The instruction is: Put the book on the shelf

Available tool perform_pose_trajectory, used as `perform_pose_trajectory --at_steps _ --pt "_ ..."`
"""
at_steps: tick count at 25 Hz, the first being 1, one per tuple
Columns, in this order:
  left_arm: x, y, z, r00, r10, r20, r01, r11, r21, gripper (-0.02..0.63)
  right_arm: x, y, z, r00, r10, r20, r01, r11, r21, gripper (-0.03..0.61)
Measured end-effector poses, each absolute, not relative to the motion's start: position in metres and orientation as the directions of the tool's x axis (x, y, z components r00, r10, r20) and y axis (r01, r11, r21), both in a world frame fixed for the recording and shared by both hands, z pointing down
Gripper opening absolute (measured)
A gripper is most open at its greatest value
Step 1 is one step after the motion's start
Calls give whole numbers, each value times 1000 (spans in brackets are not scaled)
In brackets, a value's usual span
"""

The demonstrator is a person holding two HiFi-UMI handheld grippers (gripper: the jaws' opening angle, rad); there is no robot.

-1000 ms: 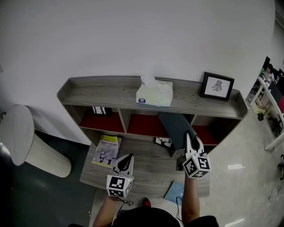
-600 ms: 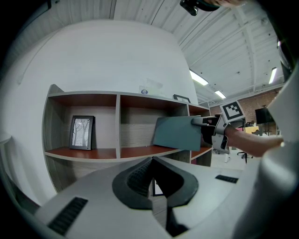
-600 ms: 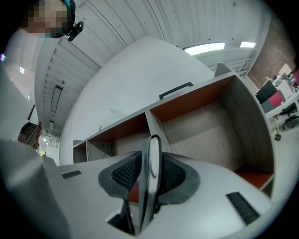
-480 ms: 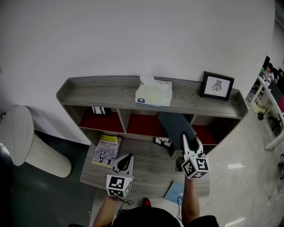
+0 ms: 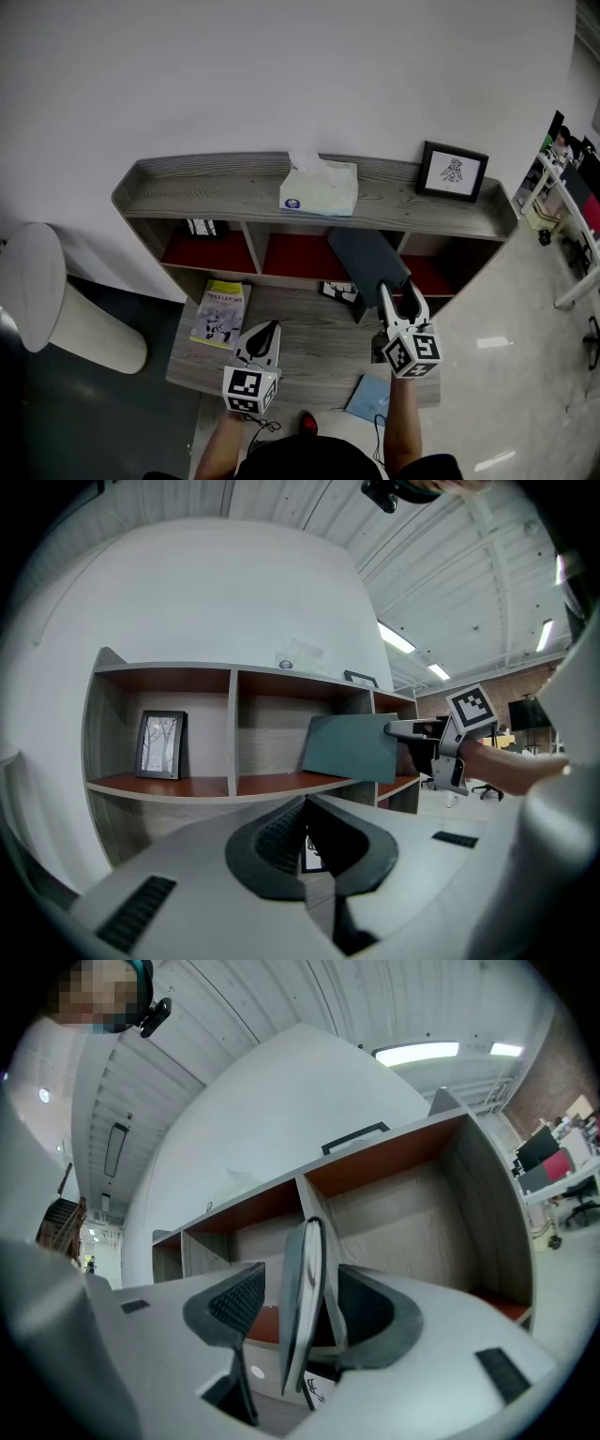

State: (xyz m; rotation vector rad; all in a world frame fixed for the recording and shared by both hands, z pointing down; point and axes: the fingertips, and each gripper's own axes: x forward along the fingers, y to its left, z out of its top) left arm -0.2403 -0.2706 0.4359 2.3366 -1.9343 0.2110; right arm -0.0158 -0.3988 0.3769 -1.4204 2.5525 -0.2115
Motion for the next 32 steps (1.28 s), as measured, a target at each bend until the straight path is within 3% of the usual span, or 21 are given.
perform_pose_trajectory --at_steps 12,19,32 --pt "-233 -239 420 233 -962 143 -972 -236 -6 6 -5 -331 369 -490 -866 -100 -856 500 -130 242" --pt "-221 -210 412 300 -945 128 -953 -304 -8 6 -9 -268 380 -475 -877 -67 -871 480 -105 163" --pt "-230 -126 402 389 -915 106 -921 -390 14 6 -32 -140 391 -410 -911 -34 -911 411 -35 80"
